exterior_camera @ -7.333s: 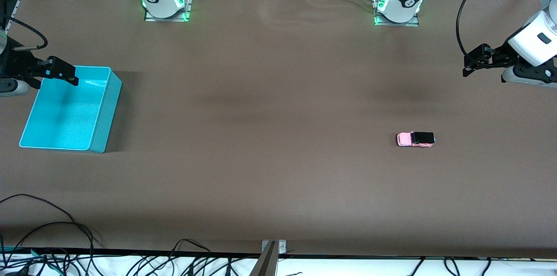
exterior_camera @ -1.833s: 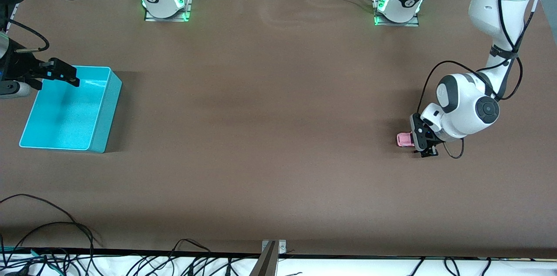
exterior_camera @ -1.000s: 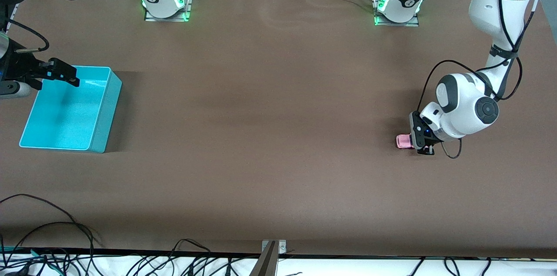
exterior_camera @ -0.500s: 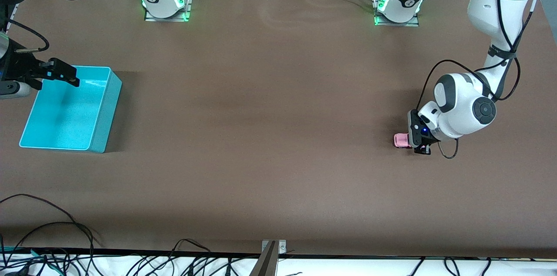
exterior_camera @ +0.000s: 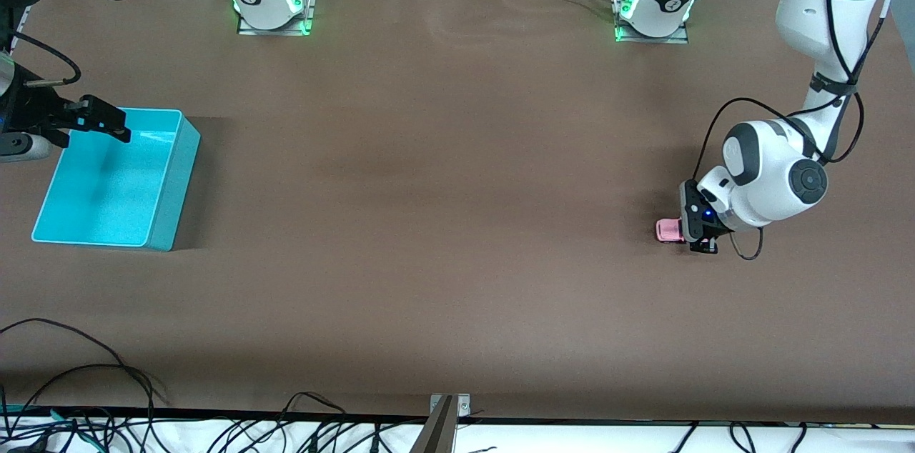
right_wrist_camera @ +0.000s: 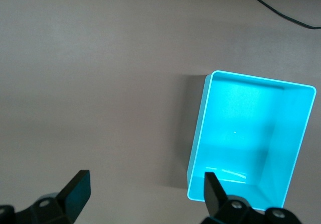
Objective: Wind and store pink jeep toy
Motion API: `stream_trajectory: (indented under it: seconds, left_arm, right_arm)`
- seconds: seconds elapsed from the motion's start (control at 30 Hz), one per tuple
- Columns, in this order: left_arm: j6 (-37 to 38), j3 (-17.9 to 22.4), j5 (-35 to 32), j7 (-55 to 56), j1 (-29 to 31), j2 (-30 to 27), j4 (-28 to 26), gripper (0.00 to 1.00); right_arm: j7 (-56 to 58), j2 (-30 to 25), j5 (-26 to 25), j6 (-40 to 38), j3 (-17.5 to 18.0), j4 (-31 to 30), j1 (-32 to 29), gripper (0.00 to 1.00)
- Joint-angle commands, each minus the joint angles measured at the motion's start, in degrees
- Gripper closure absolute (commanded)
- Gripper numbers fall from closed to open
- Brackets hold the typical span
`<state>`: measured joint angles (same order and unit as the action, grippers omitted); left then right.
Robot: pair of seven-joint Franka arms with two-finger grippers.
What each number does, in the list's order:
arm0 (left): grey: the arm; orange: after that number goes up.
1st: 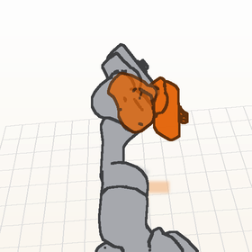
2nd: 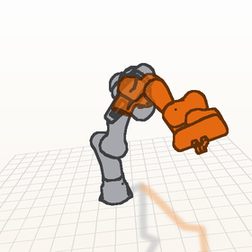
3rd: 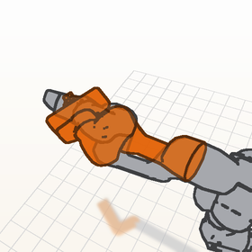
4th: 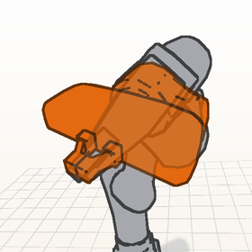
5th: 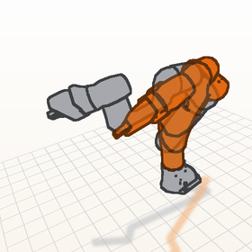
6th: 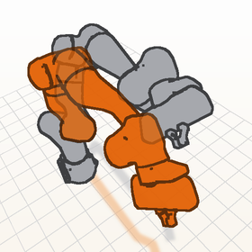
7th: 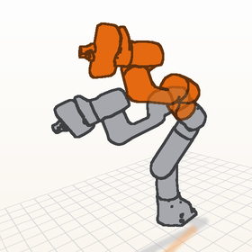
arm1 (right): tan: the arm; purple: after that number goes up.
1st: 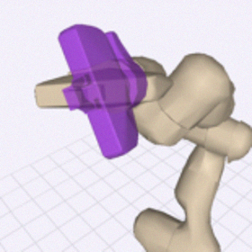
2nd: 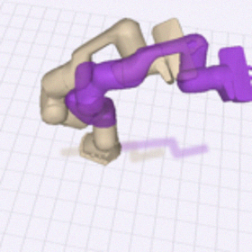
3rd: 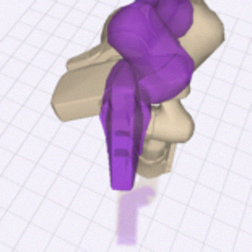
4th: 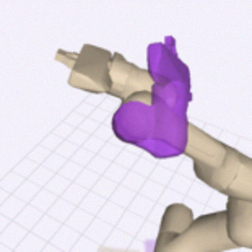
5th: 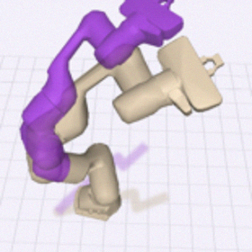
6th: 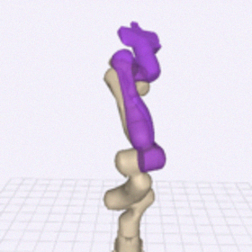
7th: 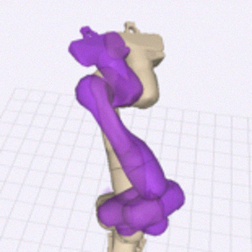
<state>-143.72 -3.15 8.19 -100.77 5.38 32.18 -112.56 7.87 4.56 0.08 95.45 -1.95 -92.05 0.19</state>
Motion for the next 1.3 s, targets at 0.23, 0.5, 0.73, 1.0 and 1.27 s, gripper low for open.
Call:
stream_trajectory:
  seconds: [0.23, 0.5, 0.73, 1.0, 1.27]
  left_arm:
    - [0.81, -0.02, 1.39, -6.19, 5.60, 3.59, 0.76, 1.00]
    - [0.81, 0.07, 1.39, -11.46, 8.59, 3.76, 0.76, 1.00]
    - [0.81, 0.07, 1.31, -14.63, 11.49, 5.08, 2.17, 1.00]
    - [0.81, 0.33, 1.31, -17.09, 13.25, 7.01, 4.37, 1.00]
    - [0.81, 0.86, -0.01, -18.50, 14.48, 7.10, 5.25, 1.00]
  right_arm:
    - [-0.49, 0.63, -0.87, -0.44, 0.19, 1.61, -0.02, 0.00]
    - [-0.49, 0.63, -0.87, -0.44, 0.11, 1.61, -0.02, 0.00]
    - [-0.49, 0.63, -0.87, -0.44, 0.11, 1.61, -0.02, 0.00]
    - [-0.49, 0.63, -0.87, -0.44, 0.11, 1.61, -0.02, 0.00]
    - [-0.49, 0.63, -0.87, -0.44, 0.11, 1.61, -0.02, 0.00]
